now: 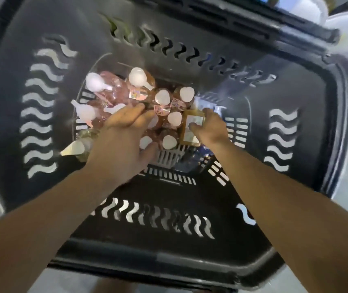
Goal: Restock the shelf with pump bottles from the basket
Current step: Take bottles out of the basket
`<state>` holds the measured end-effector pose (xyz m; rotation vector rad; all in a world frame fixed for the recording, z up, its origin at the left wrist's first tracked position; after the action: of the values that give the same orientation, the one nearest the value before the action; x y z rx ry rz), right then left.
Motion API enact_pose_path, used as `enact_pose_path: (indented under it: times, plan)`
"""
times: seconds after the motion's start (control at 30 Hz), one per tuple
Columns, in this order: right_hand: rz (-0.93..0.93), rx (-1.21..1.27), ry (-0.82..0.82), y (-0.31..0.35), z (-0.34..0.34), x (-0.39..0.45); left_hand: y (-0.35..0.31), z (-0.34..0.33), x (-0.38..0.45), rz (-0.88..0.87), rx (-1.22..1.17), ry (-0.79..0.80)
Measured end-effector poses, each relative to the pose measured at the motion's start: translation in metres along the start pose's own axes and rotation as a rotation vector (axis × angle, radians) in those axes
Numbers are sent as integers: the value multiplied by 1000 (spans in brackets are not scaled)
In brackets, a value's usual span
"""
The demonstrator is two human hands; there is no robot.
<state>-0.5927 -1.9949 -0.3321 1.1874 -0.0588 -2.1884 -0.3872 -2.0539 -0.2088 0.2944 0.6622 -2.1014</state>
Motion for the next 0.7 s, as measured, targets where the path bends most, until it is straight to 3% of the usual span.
enact_pose_path:
  times: [0.13, 0.37, 0.6, 0.7]
  plan:
    - [-37, 3, -98, 6, -2, 42, 1, -5, 18, -56, -3, -56]
    - [-207, -67, 12, 3, -14, 83, -1, -9, 30, -73, -41, -108]
    - [-154, -198, -2, -1, -17, 87, -5, -13, 24, -96, -7, -117]
    - [-127, -116, -58, -7, -15, 50, -10, -12, 20, -74, -6, -99]
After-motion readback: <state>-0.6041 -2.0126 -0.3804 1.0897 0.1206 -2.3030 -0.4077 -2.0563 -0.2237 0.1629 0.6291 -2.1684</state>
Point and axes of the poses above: each hand's wrist, its own x-axis towards the middle knuckle, its own z-axis out of the back of the hand, y = z × x, the point moved 5 cm from there along x, towards the middle knuckle
